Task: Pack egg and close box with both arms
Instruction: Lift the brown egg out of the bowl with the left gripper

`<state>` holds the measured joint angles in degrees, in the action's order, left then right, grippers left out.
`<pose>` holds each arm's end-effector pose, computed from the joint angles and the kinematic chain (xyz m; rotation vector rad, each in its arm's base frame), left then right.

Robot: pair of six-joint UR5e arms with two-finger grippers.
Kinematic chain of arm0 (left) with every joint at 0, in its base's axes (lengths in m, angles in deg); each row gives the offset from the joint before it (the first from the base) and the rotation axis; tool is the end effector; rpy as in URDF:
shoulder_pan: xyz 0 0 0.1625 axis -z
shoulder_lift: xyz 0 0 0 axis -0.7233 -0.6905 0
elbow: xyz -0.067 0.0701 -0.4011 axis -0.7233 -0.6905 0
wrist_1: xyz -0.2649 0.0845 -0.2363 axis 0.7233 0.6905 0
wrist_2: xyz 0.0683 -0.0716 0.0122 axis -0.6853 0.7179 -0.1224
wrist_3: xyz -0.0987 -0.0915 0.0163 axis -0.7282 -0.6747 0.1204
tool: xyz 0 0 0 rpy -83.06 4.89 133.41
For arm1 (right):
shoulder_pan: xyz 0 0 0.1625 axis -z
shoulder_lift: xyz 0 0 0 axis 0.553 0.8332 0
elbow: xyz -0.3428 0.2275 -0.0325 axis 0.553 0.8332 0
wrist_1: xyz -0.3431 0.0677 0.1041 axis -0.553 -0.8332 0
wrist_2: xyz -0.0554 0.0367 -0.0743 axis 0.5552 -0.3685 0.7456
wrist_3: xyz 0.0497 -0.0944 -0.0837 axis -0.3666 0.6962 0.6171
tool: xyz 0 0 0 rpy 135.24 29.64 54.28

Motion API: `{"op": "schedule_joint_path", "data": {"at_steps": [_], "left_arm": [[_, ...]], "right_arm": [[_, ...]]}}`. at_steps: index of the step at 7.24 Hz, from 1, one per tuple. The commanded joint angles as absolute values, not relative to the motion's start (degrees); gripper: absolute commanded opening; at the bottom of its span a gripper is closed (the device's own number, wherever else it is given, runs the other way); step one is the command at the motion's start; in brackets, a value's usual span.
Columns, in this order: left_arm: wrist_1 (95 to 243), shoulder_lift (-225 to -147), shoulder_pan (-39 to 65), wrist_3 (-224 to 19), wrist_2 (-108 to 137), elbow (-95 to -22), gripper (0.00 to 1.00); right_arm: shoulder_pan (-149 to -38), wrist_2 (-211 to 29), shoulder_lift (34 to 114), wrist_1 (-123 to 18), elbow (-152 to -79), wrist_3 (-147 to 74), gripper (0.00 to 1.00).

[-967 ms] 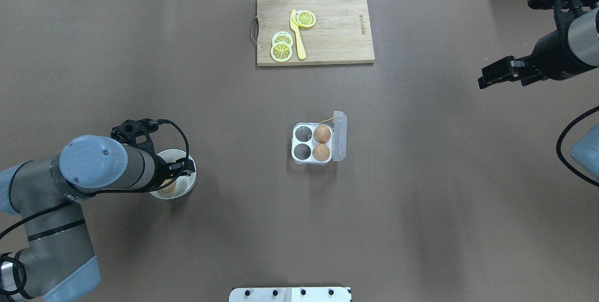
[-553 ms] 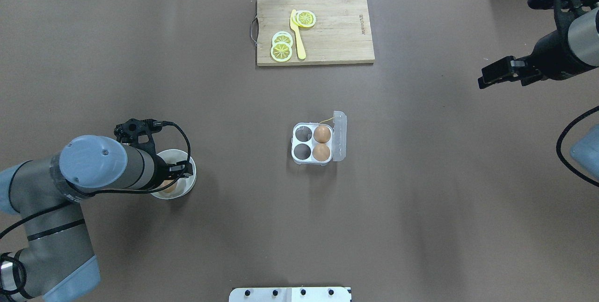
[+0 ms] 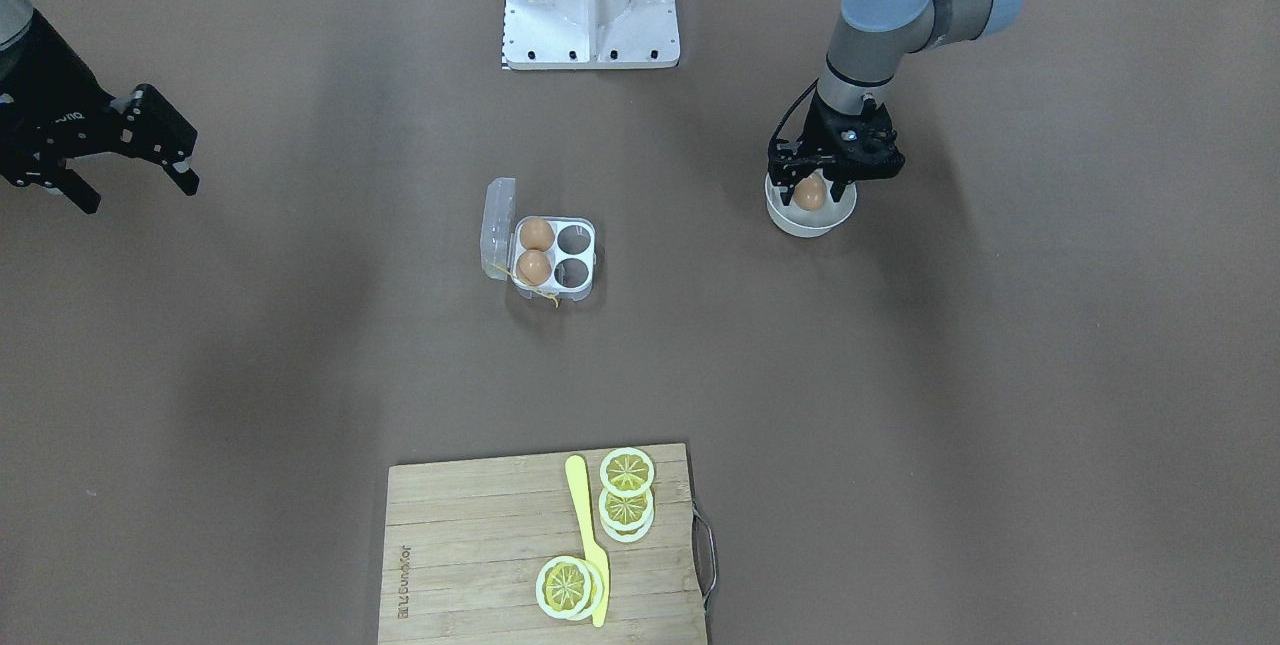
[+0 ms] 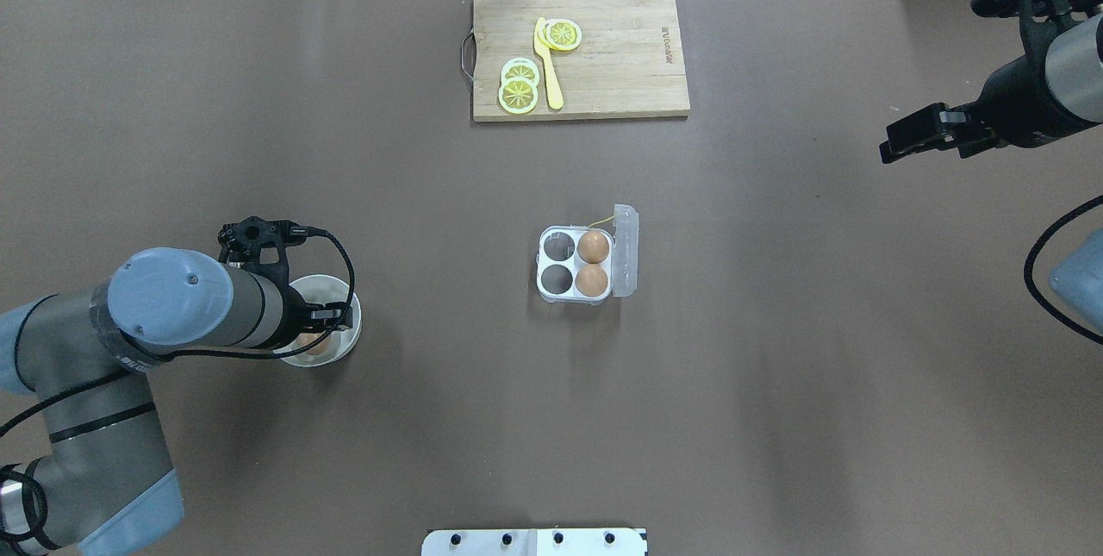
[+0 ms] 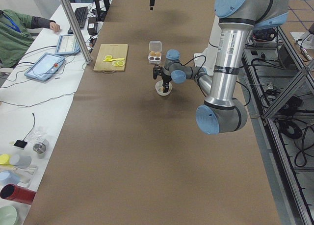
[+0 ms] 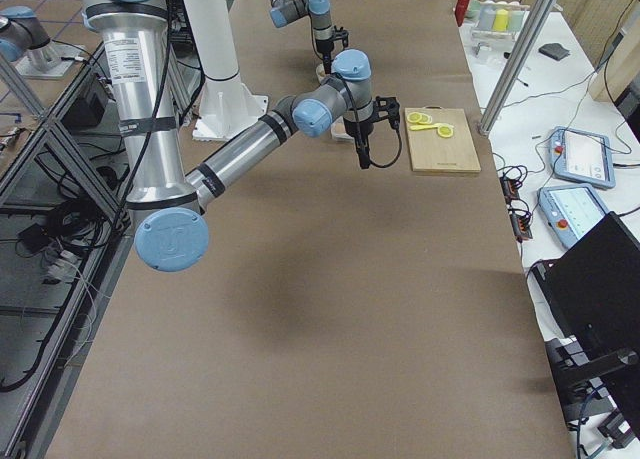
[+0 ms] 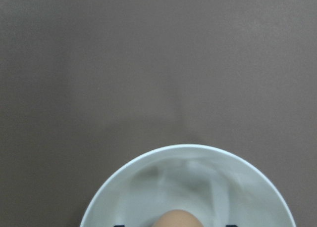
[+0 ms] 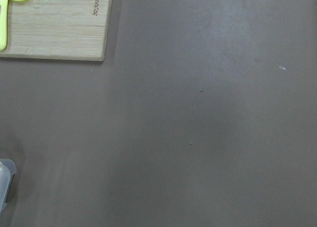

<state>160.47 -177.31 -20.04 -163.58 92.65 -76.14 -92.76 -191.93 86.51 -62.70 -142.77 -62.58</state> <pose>0.4349 -0.3384 0.4196 0.1344 0.8212 -0.1290 -0.1929 -0.4355 0.3775 0.2292 -0.8756 -0.0307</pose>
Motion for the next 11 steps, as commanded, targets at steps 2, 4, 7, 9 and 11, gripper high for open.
{"op": "schedule_joint_path", "data": {"at_steps": [2,4,7,9,11], "left_arm": [[160.53,-177.40,-19.88,-163.43,92.79,-76.73,0.11],[160.54,-177.14,-16.65,-160.91,92.61,-79.79,0.00],[160.97,-180.36,-11.97,-153.60,92.52,-81.74,0.00],[164.20,-187.39,-12.14,-153.32,90.52,-81.31,0.00],[177.34,-191.26,-12.58,-152.97,87.61,-76.24,0.00]], "right_arm": [[-92.73,-191.93,86.43,-62.63,-142.77,-62.58,1.00],[-92.73,-191.93,86.43,-62.63,-142.69,-62.58,1.00],[-92.73,-191.93,86.25,-62.63,-142.77,-62.58,1.00],[-92.55,-191.93,86.25,-62.63,-142.68,-62.58,1.00],[-92.46,-192.02,86.25,-62.55,-142.77,-62.58,1.00]]}}
